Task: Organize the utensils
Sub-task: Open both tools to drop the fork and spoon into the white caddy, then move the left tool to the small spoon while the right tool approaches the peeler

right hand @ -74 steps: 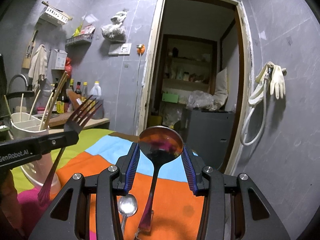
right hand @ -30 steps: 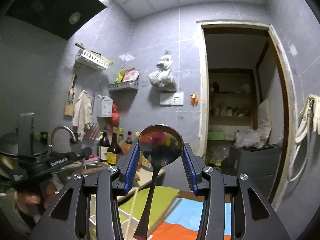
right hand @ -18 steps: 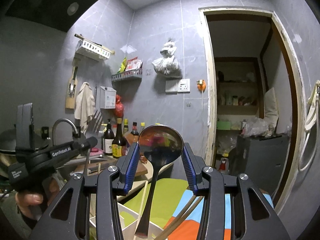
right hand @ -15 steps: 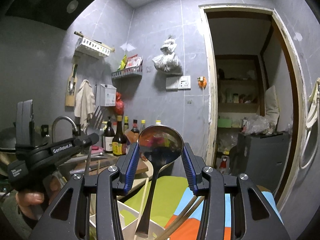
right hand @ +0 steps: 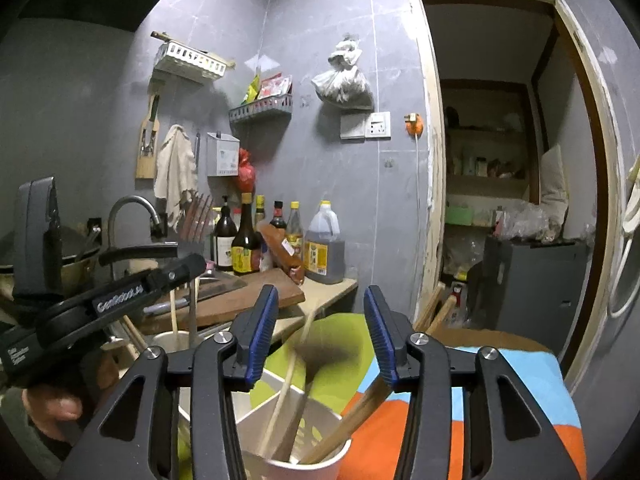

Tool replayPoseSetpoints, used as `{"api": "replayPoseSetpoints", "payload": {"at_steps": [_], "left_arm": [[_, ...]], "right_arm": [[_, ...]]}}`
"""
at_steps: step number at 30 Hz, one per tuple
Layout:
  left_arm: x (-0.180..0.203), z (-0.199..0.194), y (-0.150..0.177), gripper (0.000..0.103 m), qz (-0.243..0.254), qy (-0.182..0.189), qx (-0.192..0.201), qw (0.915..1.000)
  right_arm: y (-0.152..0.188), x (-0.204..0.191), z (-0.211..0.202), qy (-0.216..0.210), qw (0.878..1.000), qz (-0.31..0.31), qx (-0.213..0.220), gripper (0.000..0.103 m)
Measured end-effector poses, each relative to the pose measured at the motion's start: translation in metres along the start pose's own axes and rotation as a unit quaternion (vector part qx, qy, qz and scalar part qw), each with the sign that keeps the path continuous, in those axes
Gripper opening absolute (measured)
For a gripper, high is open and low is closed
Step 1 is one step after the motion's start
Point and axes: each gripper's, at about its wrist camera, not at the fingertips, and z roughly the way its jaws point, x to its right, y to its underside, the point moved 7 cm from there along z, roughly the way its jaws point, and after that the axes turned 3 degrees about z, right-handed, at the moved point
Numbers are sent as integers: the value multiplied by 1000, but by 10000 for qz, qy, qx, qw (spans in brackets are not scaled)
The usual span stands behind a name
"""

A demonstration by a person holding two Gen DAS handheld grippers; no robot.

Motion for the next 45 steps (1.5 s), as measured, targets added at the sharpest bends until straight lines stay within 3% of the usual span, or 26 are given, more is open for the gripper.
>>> {"api": "replayPoseSetpoints", "payload": {"at_steps": [4,8,12,26,37,41,45], "left_arm": [[6,-7,8,3,188,-71,-171,9997],[13,-14,9,18,218,40,-194,9996],[22,-22,2,25,288,132,-95,9995],[68,-40,-14,48,568,576,34,9967],[106,-51,2,88,824,739,-11,9939],[123,-57,15,97,1022,753,-25,9919],[141,-59,33,98,1368,773,-103,9875]], "right_arm": [[3,3,-4,-107,9999,134,6,53],[-2,4,-12,-169,9996,169,147,56],[-14,9,-26,-166,9988,263,380,68],[-45,55,-80,449,9935,467,941,101],[-36,93,-118,1063,9886,543,913,103],[-28,107,-131,1291,9871,537,779,103],[-18,121,-142,1514,9857,465,569,103]]}}
